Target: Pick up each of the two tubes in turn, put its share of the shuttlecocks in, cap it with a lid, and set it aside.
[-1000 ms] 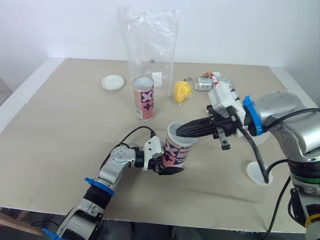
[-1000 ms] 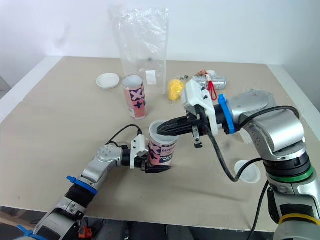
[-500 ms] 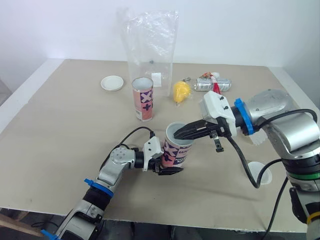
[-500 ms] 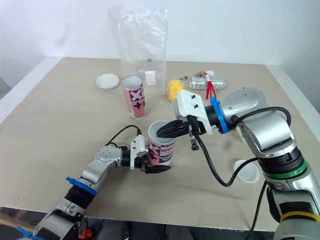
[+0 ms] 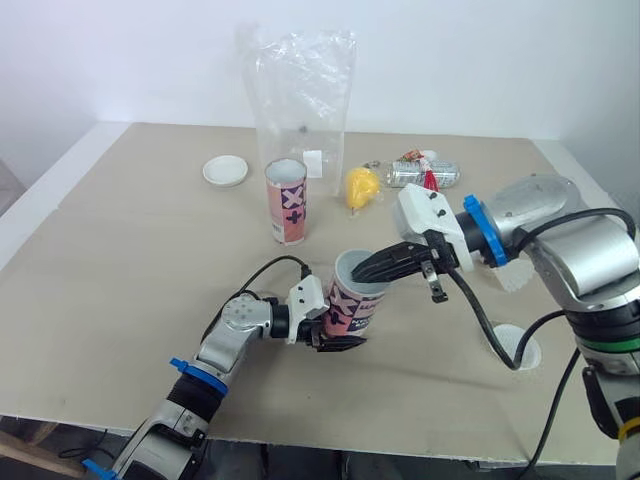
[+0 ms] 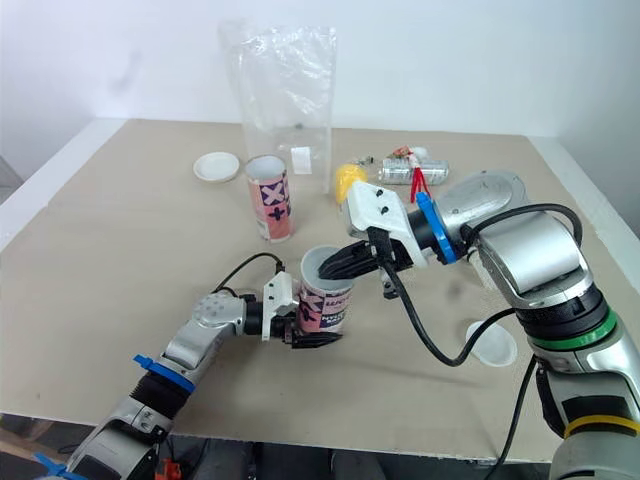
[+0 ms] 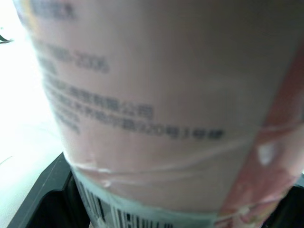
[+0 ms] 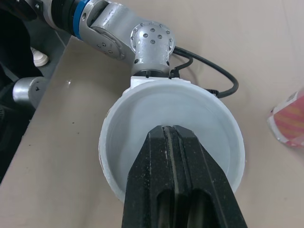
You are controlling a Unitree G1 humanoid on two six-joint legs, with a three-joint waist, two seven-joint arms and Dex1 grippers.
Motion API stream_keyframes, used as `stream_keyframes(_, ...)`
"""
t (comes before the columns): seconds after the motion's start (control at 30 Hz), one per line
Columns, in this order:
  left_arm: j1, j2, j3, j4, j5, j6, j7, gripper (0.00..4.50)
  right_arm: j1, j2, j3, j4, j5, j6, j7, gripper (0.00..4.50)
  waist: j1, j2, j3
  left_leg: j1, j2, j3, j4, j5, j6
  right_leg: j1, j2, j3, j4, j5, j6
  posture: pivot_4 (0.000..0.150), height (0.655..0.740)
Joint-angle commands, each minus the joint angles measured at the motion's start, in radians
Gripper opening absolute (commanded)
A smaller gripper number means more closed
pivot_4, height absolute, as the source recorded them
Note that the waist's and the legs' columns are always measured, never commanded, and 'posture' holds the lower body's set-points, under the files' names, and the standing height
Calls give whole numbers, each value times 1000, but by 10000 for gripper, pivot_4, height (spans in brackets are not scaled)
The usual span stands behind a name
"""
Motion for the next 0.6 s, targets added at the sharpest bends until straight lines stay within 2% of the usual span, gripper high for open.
stream_keyframes(0.03, 18, -1, -21, 30, 7, 24, -6, 37125, -6, 16, -8, 43, 54, 90, 5, 533, 0, 0, 0, 0, 0, 0, 0, 0, 0, 0, 0, 0, 0, 0, 0, 1500, 7400)
stream_keyframes(0.17, 13, 3, -13, 34, 6, 18, -3, 37125, -42, 18, -239, 129, 190, 166, -32, 533, 2, 0, 1, -4, 0, 0, 0, 0, 0, 1, 0, 0, -1, 1, 0, 1500, 7400)
stream_keyframes(0.3, 10, 6, -7, 32, 4, 13, -1, 37125, 60, -20, -442, 165, 259, 207, -112, 533, 12, 0, 1, -9, -1, -2, 0, 0, 1, -1, 0, -1, -2, 3, 5, 1500, 7400)
stream_keyframes(0.37, 12, 5, -5, 23, 0, 11, 3, 37125, 195, 10, -554, 136, 270, 177, -179, 533, 12, 0, 1, -10, -1, -2, -1, -1, 2, -1, 0, -1, -5, 4, 5, 1500, 7400)
stream_keyframes(0.4, 11, 5, -3, 18, -2, 9, 5, 37125, 301, 35, -590, 102, 232, 94, -202, 533, 13, -3, -1, -9, -1, -3, -1, -1, 2, 0, 0, -2, -6, 4, 5, 1500, 7400)
stream_keyframes(0.47, 10, 5, -1, 11, -4, 2, 6, 37125, 444, 67, -625, 41, 201, 9, -222, 533, 15, -5, -2, -10, 0, -5, -2, -1, 3, 1, 1, -4, -8, 4, 4, 1500, 7400)
stream_keyframes(0.57, 7, 2, 3, 1, -10, 1, 10, 37125, 668, 92, -599, -74, 142, -140, -212, 533, 14, 7, 1, -11, -1, -5, -1, -2, 2, 0, 1, -4, -8, 3, 7, 1500, 7400)
stream_keyframes(0.6, 6, 2, 4, -1, -12, 1, 11, 37125, 708, 100, -595, -99, 147, -154, -211, 6693, 13, 11, 1, -12, -1, -5, -1, -2, 2, 0, 1, -4, -7, 3, 8, 1500, 7400)
